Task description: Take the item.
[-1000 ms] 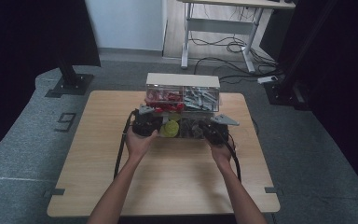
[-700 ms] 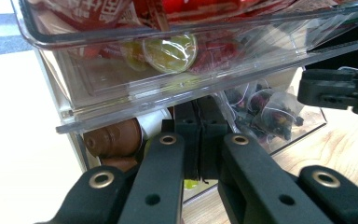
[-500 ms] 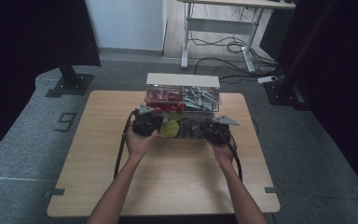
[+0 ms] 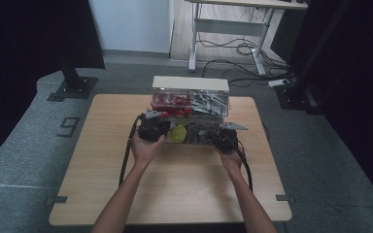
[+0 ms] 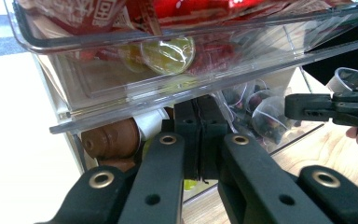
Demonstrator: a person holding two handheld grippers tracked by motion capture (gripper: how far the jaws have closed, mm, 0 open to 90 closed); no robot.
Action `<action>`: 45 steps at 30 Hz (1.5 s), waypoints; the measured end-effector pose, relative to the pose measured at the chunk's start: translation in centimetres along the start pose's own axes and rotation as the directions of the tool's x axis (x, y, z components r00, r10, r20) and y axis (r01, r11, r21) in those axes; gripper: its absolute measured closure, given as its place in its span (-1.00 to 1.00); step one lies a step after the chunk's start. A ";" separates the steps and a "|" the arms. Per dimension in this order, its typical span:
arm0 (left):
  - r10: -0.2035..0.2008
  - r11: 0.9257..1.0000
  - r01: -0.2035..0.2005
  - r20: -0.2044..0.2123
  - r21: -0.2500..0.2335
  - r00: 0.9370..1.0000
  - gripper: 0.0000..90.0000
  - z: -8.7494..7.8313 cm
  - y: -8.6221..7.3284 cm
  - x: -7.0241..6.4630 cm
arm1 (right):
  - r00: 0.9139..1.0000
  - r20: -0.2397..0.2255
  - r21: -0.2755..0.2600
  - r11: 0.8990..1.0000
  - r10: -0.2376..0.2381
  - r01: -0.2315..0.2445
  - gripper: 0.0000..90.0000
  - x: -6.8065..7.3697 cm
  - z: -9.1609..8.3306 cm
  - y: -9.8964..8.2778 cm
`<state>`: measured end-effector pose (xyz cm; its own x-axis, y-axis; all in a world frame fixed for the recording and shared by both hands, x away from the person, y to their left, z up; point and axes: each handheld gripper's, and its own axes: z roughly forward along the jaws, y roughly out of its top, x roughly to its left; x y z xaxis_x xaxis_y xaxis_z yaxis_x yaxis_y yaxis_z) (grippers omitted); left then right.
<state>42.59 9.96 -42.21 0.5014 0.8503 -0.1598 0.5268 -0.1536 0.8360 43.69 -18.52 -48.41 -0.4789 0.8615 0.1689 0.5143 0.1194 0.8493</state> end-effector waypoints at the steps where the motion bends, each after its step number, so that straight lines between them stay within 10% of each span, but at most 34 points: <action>1: -0.001 1.000 0.001 0.001 0.000 1.000 0.98 0.0 0.0 0.0 | 1.000 -0.006 0.001 1.000 -0.002 0.002 0.98 0.0 0.0 0.0; 45: -0.014 1.000 0.014 -0.007 -0.003 1.000 1.00 0.0 0.2 -0.1 | 0.999 -0.034 -0.158 0.987 -0.016 0.011 0.99 -0.2 -7.0 1.0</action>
<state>42.64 9.79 -42.08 0.4889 0.8560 -0.1679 0.5319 -0.1400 0.8351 39.31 -22.04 -44.13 -0.5115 0.8419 0.1720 0.3899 0.0490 0.9196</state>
